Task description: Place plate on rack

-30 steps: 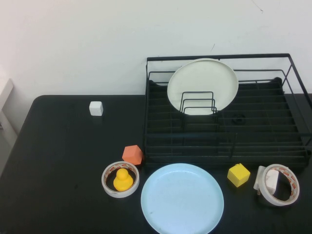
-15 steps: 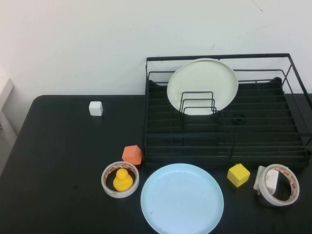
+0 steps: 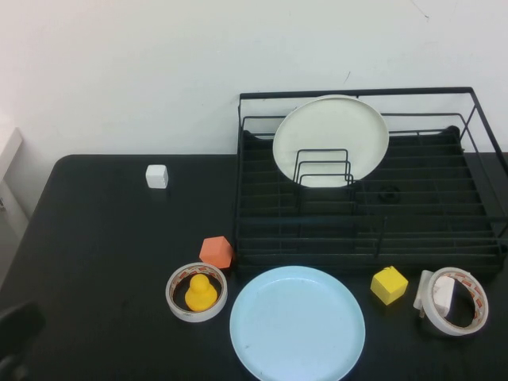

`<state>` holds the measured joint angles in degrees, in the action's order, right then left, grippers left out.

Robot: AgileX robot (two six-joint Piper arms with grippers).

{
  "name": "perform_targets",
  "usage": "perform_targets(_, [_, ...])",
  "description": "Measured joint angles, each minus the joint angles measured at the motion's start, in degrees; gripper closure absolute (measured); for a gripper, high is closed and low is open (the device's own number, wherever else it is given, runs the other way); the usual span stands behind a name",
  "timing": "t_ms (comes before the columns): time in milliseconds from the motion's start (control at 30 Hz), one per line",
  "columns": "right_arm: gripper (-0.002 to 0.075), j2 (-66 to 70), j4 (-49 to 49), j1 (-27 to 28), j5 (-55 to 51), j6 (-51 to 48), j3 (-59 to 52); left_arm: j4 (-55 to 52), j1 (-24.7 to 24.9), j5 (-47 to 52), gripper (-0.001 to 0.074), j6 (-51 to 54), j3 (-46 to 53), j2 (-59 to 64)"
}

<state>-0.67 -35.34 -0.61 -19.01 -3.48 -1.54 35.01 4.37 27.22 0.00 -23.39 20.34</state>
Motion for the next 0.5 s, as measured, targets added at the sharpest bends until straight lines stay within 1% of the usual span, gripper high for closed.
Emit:
perform_targets(67, [0.0728,0.0,0.0,0.0,0.0,-0.2,0.0,-3.8,0.0,4.7,0.0737,2.4,-4.3,6.7])
perform_targets(167, [0.0728,0.0,0.0,0.0,0.0,-0.5,0.0,-6.0,0.0,9.2,0.0737,8.3,-10.4,16.7])
perform_targets(267, [0.0728,0.0,-0.3,0.0,0.0,-0.6,0.0,-6.8,0.0,10.5,0.0737,13.7,-14.6,26.2])
perform_targets(367, [0.0728,0.0,-0.8,0.1,-0.5,-0.6,0.0,-7.0,0.4,10.6,0.0737,16.3,-17.8,33.6])
perform_targets(433, [0.0728,0.0,-1.0,0.1,-0.8,-0.7,0.0,-7.4,1.5,10.4,0.0737,16.7,-19.5,37.9])
perform_targets(500, [0.0728,0.0,-1.1,0.1,-0.9,-1.0,0.0,-8.4,3.9,9.9,0.0737,16.7,-20.8,42.2])
